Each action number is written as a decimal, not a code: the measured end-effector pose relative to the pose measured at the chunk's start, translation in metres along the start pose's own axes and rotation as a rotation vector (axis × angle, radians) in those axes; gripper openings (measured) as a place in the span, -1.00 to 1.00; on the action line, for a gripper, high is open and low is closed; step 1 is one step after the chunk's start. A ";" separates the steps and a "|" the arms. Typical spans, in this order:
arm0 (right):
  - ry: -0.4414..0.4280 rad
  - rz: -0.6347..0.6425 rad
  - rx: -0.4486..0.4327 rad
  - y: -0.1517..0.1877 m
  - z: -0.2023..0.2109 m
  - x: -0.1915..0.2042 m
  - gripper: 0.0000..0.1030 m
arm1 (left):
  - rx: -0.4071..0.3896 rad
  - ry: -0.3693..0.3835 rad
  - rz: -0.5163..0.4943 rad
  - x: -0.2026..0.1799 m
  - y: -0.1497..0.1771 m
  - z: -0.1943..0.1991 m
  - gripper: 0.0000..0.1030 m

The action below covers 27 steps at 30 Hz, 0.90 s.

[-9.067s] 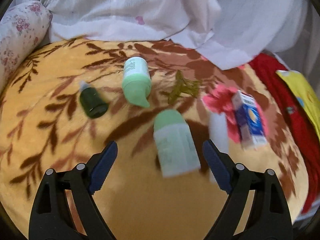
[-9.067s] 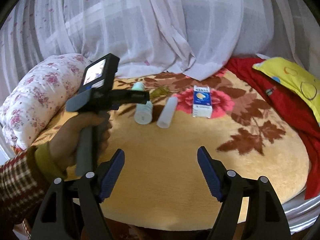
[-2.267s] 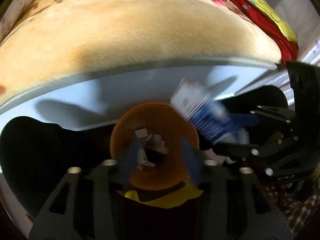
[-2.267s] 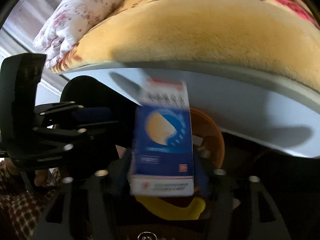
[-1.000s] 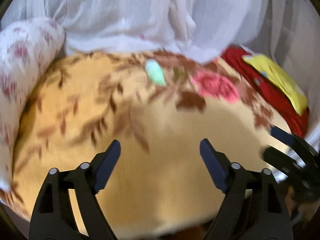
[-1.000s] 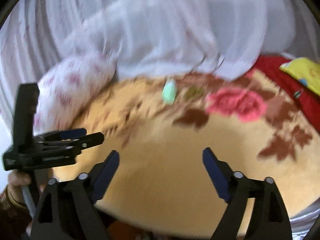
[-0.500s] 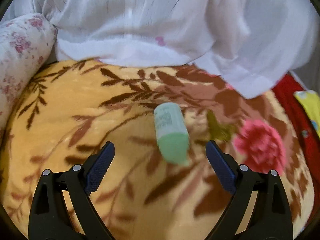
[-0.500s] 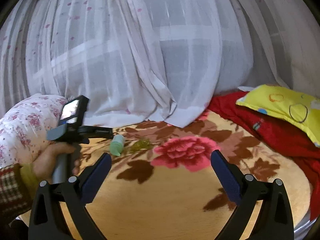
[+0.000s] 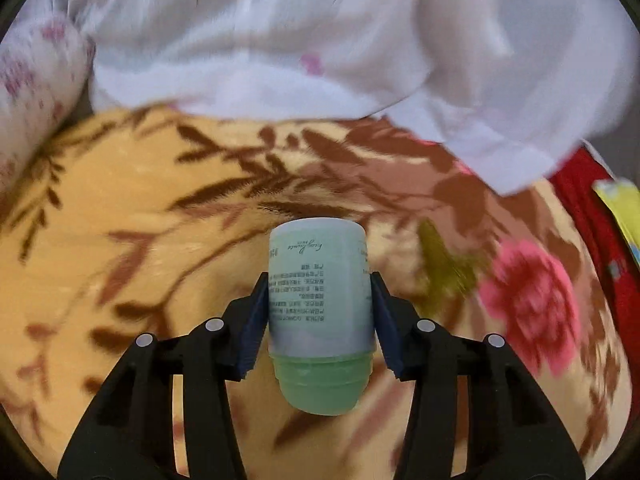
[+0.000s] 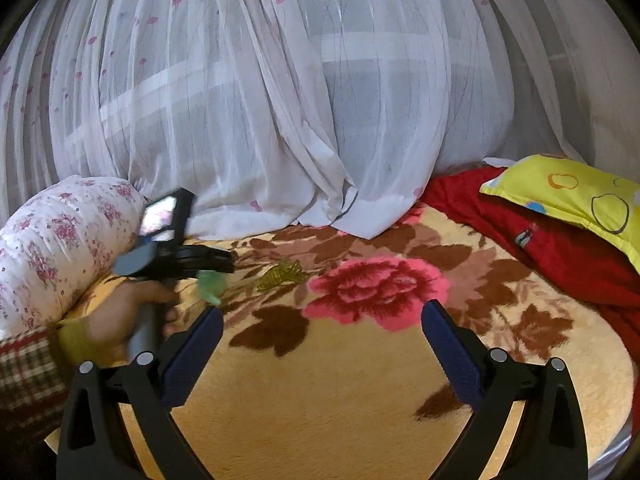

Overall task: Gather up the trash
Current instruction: 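Grasp the yellow hair clip with the right tool while the left tool holds the jar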

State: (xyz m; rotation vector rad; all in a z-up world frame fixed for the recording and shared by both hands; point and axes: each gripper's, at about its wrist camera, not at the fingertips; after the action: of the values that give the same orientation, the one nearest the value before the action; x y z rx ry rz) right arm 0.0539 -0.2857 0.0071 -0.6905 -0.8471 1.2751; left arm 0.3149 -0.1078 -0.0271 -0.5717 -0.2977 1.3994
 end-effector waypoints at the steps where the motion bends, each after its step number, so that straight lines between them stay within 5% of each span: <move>1: -0.001 0.000 0.003 0.000 -0.001 0.001 0.90 | -0.019 -0.002 -0.020 0.001 0.009 0.012 -0.08; 12: -0.012 0.060 0.090 -0.016 -0.033 0.033 0.90 | -0.089 0.011 -0.025 0.053 0.119 0.100 -0.08; 20: -0.016 -0.053 0.308 -0.074 -0.175 0.043 0.90 | -0.135 -0.036 0.022 0.092 0.156 0.123 -0.08; 27: 0.120 -0.154 0.410 -0.105 -0.272 0.047 0.90 | -0.155 -0.053 0.021 0.108 0.163 0.130 -0.08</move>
State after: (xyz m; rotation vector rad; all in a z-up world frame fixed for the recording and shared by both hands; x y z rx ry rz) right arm 0.3435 -0.2536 -0.0425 -0.3620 -0.5075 1.2067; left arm 0.1280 0.0345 -0.0214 -0.6665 -0.4467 1.4215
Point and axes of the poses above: each gripper's, at about its wrist camera, not at the fingertips, and z roughly against the way its jaws point, x to its left, y to its underside, and after that the axes turned 11 degrees about x, right-handed
